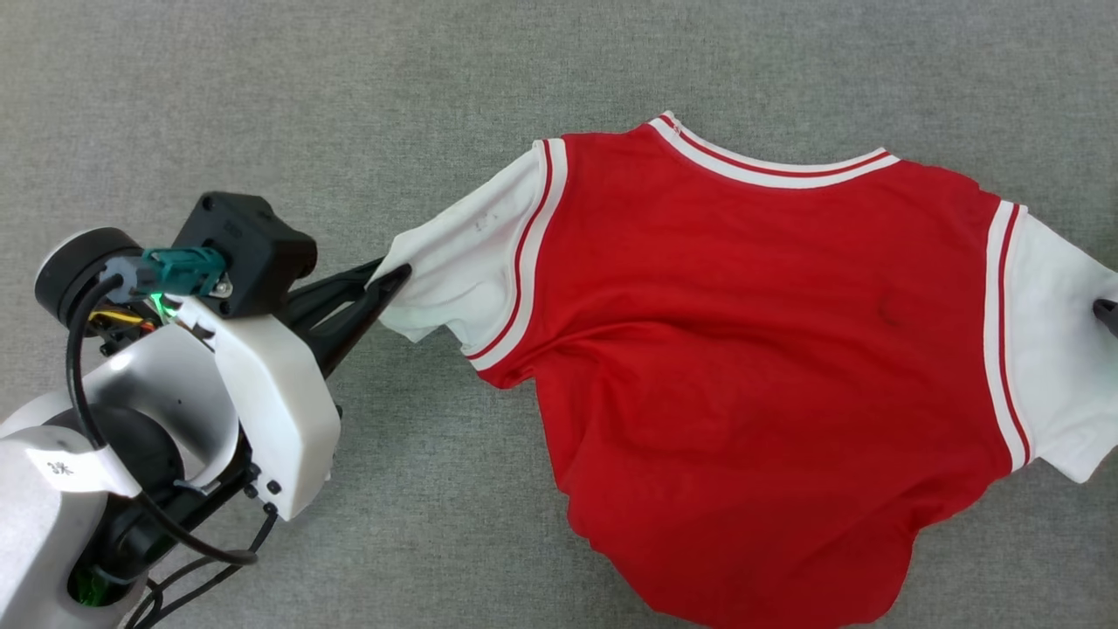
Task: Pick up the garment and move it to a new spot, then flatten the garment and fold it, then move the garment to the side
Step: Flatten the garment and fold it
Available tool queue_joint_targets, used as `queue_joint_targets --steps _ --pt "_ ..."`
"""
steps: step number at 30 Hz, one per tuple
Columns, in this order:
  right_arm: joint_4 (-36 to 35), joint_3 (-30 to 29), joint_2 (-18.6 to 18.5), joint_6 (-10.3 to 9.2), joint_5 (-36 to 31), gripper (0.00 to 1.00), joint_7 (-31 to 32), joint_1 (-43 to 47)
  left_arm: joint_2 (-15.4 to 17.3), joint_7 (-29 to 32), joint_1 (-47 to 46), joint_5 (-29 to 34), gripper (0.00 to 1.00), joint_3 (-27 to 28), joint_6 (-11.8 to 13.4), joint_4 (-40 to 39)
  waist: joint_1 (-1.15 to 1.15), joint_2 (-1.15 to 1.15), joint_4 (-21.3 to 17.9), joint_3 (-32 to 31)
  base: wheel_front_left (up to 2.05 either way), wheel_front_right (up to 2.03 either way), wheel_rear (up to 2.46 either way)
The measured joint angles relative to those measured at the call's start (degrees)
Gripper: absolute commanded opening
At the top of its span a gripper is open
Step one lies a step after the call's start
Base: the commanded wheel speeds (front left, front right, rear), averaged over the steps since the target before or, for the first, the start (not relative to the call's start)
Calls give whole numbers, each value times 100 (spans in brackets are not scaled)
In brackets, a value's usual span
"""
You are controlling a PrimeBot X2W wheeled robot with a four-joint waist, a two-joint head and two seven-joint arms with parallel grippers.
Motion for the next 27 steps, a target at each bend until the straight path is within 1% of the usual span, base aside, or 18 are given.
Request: queue_joint_targets --steps 3,11,15,21,22,27 --pt "-2 208 -58 29 131 0 -112 8 -20 -78 5 8 0 18 22 90 0 0 -6 -60 0 0 0" --pt "-91 258 -192 38 272 0 -638 60 -32 -456 155 75 0 179 79 407 0 0 -88 -501 0 0 0" --pt "-350 177 -324 38 381 0 -886 40 0 -761 296 116 0 378 175 523 0 0 -158 -834 0 0 0" --pt "-793 48 -512 40 453 0 -1061 1 14 -1159 549 138 0 695 343 534 0 0 -270 -1393 0 0 0" --pt "-1007 -37 -533 40 499 0 -1147 -56 75 -1335 649 153 0 871 393 519 0 0 -323 -1677 0 0 0" --pt "-1336 -224 -493 40 695 0 -1267 -206 145 -1644 732 158 0 1248 528 338 0 0 -394 -2129 0 0 0"
